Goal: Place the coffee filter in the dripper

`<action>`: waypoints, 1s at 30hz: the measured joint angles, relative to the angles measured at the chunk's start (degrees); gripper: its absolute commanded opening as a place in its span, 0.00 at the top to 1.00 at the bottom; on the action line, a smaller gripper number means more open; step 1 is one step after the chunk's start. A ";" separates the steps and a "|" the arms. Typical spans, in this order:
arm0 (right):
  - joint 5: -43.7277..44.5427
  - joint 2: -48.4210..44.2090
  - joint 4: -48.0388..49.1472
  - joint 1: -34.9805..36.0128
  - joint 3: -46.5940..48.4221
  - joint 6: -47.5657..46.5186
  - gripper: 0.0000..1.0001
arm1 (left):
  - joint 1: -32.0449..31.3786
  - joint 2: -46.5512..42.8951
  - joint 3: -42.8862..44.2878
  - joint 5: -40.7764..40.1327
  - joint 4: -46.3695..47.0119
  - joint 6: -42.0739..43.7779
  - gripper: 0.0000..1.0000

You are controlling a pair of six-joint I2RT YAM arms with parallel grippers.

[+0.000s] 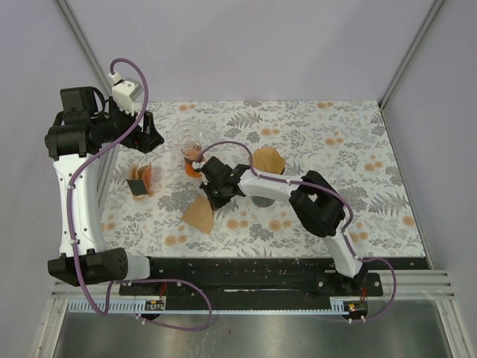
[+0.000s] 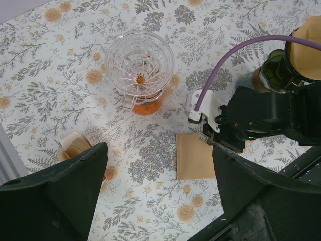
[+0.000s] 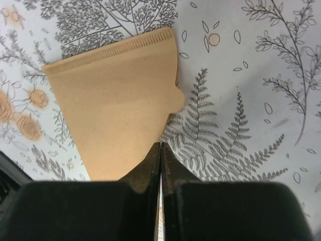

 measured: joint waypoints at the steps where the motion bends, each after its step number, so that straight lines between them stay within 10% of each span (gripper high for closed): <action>1: -0.20 -1.18 0.42 0.00 -1.09 -0.52 1.00 | 0.00 0.00 0.00 0.00 0.00 0.00 0.12; 5: -0.07 -4.57 1.44 0.02 -2.49 -0.85 0.54 | 0.00 0.00 0.00 0.00 0.00 0.02 0.12; 11: 0.31 -6.99 4.74 0.07 -4.07 3.91 0.26 | 0.00 0.00 0.00 0.24 0.00 0.02 0.12; 30: -3.69 -3.93 10.99 0.55 -8.74 18.53 0.27 | -0.11 -4.42 -6.67 1.11 -6.62 6.86 0.16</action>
